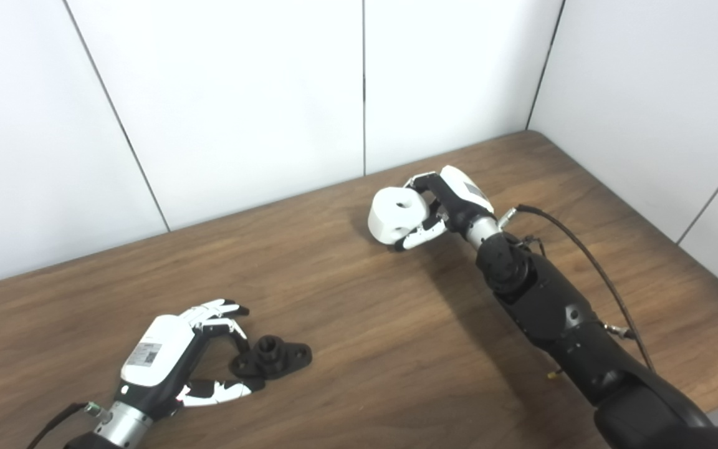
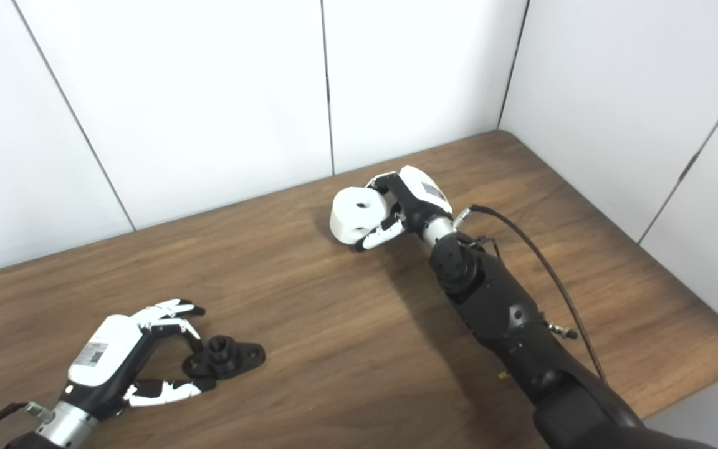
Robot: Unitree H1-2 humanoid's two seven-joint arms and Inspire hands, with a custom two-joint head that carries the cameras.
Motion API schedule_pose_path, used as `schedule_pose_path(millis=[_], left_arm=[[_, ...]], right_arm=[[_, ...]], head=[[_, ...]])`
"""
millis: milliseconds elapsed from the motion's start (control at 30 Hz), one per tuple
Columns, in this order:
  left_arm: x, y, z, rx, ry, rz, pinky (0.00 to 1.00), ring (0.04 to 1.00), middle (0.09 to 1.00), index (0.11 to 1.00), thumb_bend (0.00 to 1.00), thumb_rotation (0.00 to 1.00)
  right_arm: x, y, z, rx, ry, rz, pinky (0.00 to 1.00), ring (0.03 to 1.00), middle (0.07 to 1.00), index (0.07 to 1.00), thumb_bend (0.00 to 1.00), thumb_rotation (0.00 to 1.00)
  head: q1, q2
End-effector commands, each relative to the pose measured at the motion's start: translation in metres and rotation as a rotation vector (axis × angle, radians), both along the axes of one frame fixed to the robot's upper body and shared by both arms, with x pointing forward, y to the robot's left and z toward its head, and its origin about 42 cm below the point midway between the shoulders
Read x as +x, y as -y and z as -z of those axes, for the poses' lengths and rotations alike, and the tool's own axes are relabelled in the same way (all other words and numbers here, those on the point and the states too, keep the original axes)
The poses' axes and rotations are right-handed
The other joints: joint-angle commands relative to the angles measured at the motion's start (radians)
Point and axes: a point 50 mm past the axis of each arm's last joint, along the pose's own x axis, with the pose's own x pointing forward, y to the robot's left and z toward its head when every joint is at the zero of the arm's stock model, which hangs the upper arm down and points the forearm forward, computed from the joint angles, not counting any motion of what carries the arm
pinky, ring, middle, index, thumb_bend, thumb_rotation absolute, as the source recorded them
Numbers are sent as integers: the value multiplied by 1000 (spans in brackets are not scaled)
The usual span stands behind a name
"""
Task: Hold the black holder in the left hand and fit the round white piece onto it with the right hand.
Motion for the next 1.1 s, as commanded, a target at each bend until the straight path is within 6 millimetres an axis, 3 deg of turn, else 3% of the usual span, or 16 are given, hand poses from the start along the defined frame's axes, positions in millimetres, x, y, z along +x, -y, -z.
schedule_pose_path(millis=[0,233,533,1067], left_arm=[[-25,-27,45,139,-142,-42,775,850,798,481,525,56],[-25,-20,45,115,-108,-35,758,834,781,480,525,56],[-25,-8,44,140,-121,-27,765,852,803,481,525,59],[-25,12,37,143,-154,-41,809,872,816,481,525,62]], right_arm=[[9,-2,-42,-17,112,-24,750,787,741,481,521,126],[-1,-17,-66,-42,133,-113,734,779,742,481,522,129],[-22,-55,-88,-35,115,-289,761,810,760,481,522,128],[-56,-105,-88,-2,106,-482,706,790,751,480,523,131]], head=[[3,3],[58,19],[158,36],[301,71]])
